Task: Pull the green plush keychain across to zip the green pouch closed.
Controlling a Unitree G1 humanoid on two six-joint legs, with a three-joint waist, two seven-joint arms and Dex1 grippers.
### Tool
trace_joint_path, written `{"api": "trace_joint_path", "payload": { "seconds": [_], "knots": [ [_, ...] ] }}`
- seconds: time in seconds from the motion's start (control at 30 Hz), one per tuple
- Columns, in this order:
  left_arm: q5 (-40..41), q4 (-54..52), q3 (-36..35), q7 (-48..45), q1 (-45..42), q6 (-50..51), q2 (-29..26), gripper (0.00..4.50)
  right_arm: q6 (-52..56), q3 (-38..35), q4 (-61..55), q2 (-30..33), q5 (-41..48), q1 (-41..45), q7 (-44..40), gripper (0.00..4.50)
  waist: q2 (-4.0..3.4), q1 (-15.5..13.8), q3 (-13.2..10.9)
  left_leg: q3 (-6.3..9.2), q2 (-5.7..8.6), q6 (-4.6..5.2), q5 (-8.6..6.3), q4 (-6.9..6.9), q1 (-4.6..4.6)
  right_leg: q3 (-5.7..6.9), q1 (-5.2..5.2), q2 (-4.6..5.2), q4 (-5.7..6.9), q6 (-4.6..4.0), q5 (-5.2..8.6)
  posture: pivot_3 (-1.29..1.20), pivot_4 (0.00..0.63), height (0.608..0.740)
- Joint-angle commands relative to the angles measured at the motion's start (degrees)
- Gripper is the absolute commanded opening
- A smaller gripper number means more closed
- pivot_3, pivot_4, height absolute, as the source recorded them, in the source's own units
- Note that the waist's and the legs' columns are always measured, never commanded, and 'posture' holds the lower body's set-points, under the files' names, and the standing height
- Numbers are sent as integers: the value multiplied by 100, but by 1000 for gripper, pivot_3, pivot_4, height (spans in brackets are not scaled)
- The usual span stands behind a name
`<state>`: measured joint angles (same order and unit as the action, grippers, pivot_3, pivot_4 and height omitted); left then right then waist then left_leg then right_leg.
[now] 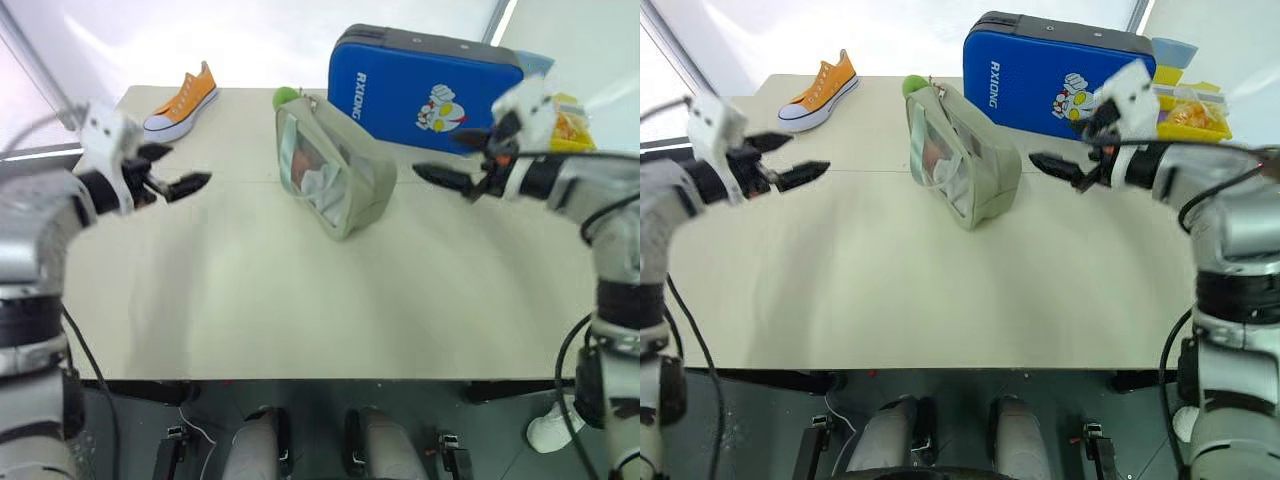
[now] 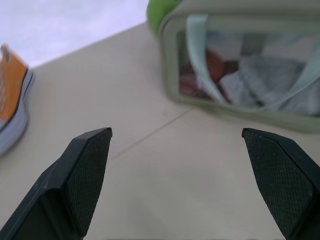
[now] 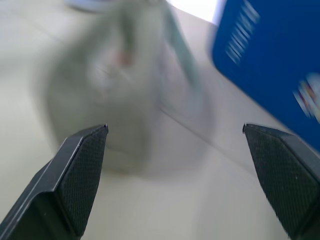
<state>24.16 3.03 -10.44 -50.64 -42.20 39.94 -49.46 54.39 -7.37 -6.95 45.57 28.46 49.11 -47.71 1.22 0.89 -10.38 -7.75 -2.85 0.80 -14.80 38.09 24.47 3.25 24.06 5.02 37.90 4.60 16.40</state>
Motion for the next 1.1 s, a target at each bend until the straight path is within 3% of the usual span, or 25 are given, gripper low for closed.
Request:
{"api": "trace_joint_path", "payload": {
  "seconds": [0.03,0.4,0.6,0.73,0.9,1.0,1.1],
  "knots": [
    [133,356,131,-474,-417,4,-104,4444,238,70,24,-36,275,251,-143,4500,1,-7,-2,-3,2,-1,1,-3,4,0,3,-3,-2,0,0,0,150,740],
    [35,431,238,-542,-574,-165,41,4444,381,447,90,-516,119,1027,503,4500,2,3,-4,-13,3,-28,19,24,78,1,72,-6,7,5,-2,0,150,740],
    [658,-803,246,-730,-374,543,69,4444,24,1230,445,-1718,-666,1308,1606,4500,2,30,-4,-13,1,-31,21,27,80,0,73,-6,11,5,-2,0,150,740],
    [859,-1228,130,-402,-333,817,188,4444,-539,1817,1031,-1974,-1342,1272,1814,4500,2,-8,-4,-7,5,-36,24,31,86,0,79,-6,19,5,-2,0,150,740],
    [1029,-1583,-5,-105,-119,1022,160,4444,-749,2003,1344,-2182,-1580,1317,1690,4500,1,14,-4,-7,2,-34,24,51,91,0,76,-8,23,6,-3,0,150,740],
    [1013,-1670,-2,-17,1,1000,82,4500,-848,2056,1454,-2223,-1672,1335,1531,3227,1,16,-4,-5,-3,-35,24,59,91,0,75,-12,28,6,-3,0,150,740],
    [1102,-1722,-91,86,29,1052,63,4500,-1055,2176,1564,-2200,-1826,1350,1315,1680,1,21,-4,-2,-8,-34,24,69,91,0,71,-18,30,6,-3,0,150,740]
  ]
}}
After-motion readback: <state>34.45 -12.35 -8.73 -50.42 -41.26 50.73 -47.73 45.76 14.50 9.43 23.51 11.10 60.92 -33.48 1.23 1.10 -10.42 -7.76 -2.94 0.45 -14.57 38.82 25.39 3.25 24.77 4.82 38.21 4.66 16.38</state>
